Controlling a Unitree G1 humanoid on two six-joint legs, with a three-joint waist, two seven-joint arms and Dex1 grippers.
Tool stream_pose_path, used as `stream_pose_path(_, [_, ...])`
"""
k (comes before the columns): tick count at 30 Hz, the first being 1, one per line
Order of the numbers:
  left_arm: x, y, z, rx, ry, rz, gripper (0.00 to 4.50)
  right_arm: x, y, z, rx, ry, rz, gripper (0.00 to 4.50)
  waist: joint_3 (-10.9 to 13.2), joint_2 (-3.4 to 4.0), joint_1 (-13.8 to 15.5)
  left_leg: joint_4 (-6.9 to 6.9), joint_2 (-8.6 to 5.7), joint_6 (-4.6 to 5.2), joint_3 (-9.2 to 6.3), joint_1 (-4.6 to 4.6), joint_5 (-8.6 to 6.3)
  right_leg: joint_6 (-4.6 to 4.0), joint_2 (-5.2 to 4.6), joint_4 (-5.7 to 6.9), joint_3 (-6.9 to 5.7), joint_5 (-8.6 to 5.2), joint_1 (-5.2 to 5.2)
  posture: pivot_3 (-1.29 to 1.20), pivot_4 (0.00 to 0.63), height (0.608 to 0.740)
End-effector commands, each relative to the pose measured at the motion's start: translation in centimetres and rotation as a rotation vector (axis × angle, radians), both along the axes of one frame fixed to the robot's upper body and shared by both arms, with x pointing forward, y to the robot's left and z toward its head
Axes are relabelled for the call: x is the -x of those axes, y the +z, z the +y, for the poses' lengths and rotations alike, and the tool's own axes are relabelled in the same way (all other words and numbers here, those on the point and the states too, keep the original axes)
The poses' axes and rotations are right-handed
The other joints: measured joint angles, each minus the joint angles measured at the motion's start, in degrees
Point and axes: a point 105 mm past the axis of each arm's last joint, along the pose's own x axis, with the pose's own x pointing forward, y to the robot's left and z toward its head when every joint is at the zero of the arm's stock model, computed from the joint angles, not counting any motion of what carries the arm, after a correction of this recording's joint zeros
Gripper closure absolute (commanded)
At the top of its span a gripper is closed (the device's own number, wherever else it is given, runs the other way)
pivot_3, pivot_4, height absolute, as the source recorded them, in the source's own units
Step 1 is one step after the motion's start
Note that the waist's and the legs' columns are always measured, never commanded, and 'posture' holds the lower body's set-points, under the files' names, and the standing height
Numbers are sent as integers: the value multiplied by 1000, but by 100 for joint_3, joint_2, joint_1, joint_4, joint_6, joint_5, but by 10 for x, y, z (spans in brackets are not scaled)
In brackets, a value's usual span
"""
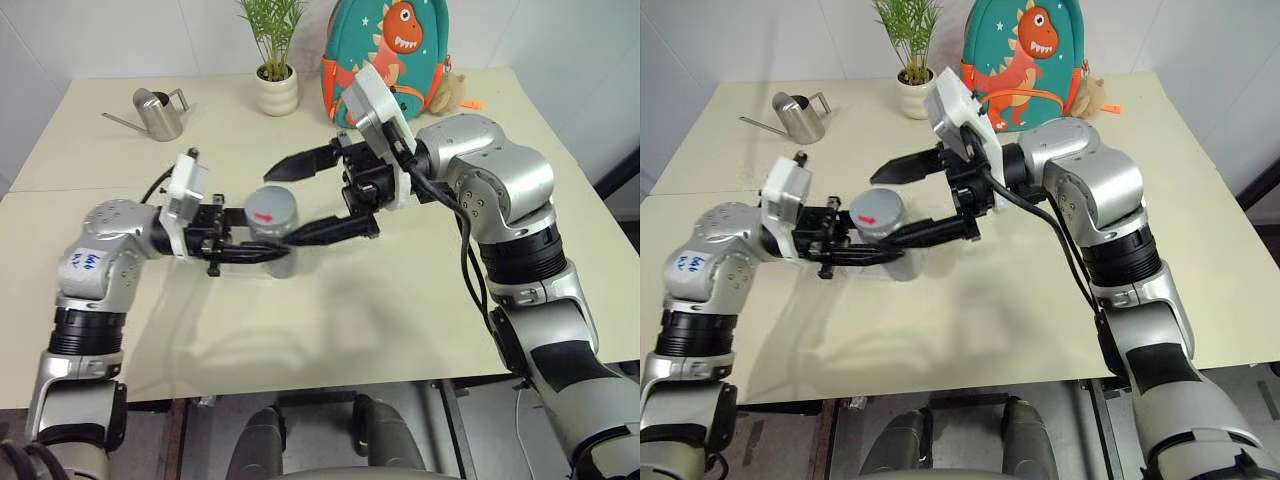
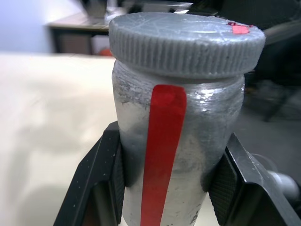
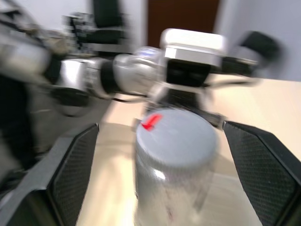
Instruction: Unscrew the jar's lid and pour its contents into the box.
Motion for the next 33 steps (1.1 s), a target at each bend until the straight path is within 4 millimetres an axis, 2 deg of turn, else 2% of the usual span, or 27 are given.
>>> stream_pose_path(1, [1, 6, 0, 1, 16, -38, 2617, 0, 8, 8, -61, -51, -50, 36, 0, 0, 6, -1, 0, 0, 0, -1, 0, 0, 0, 0, 0, 0, -1, 0, 150, 740])
stream_pose_path(10, [0, 8, -9, 12, 2, -50, 2617, 8, -4, 33, -40, -52, -31, 36, 0, 0, 5, 0, 0, 0, 1, -1, 0, 0, 0, 4, 1, 0, -2, 0, 150, 740])
stream_pose_path(17, [0, 9, -10, 13, -1, -57, 2617, 2, 0, 37, -64, -77, -28, 36, 0, 0, -1, 0, 0, 0, 1, -1, 0, 0, 0, 5, 1, 0, -3, 0, 150, 740])
stream_pose_path(26, [2, 9, -8, 17, 6, -55, 2617, -23, 8, -1, -81, -192, -42, 36, 0, 0, 7, 1, 0, 0, 1, -2, -1, 0, 0, 4, 1, -1, -2, 0, 150, 740])
stream_pose_path(33, [1, 8, -4, 15, 15, -61, 2617, -44, 5, -50, -61, -340, -58, 36, 0, 0, 11, 0, 0, 1, 1, -2, -1, 1, 0, 2, 1, -1, -2, 0, 150, 740])
